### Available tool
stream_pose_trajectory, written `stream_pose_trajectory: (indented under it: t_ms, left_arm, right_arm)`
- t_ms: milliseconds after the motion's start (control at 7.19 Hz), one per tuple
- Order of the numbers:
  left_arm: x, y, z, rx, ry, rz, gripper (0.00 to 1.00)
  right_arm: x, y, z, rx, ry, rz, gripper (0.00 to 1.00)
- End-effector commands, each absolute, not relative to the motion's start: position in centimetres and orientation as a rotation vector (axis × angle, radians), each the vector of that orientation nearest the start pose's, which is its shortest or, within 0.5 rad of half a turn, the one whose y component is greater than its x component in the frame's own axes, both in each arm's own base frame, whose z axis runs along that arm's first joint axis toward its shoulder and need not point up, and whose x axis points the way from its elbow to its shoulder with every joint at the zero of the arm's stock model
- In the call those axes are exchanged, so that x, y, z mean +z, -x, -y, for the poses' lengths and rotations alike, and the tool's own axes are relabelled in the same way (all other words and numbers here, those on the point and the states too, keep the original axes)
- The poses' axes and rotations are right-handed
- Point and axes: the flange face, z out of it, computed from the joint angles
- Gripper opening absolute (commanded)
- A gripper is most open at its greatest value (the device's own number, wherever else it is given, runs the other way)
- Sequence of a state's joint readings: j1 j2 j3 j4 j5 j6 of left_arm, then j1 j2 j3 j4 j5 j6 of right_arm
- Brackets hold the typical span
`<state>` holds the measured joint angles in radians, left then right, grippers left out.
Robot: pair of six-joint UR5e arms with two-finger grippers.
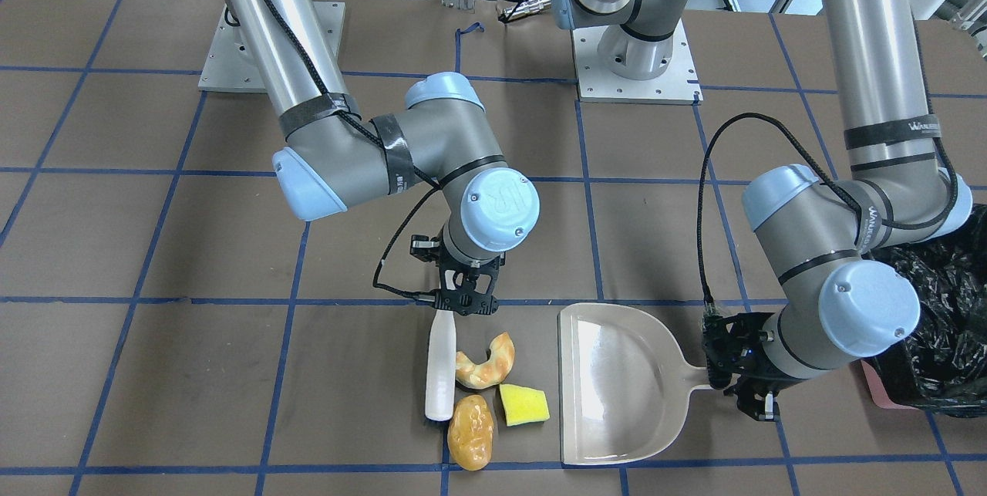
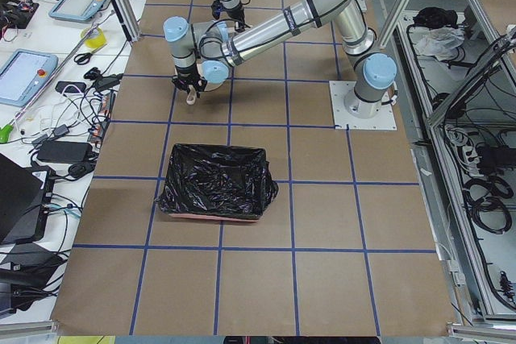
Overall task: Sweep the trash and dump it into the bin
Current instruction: 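Carry the brush toward the dustpan while the left gripper lowers the dustpan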
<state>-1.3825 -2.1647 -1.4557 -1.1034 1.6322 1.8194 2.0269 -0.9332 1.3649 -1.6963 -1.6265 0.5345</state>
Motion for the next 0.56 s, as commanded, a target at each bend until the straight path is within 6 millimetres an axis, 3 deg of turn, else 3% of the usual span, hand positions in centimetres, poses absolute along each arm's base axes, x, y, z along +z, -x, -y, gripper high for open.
stream_pose_trajectory:
  t_ms: [0,417]
  left_arm:
    - [23.5,-0.2,69.6,-0.094,2.305,2.167,0.04]
    - [23.2,-0.2,69.5,-0.090,2.300,2.162,0.04]
  right_arm:
    - [21.4,-43.8,54.4,0.400,-0.127,-3.274,0.00]
    - [21.4,-47.4,52.9,0.352,-0.097,-3.241,0.00]
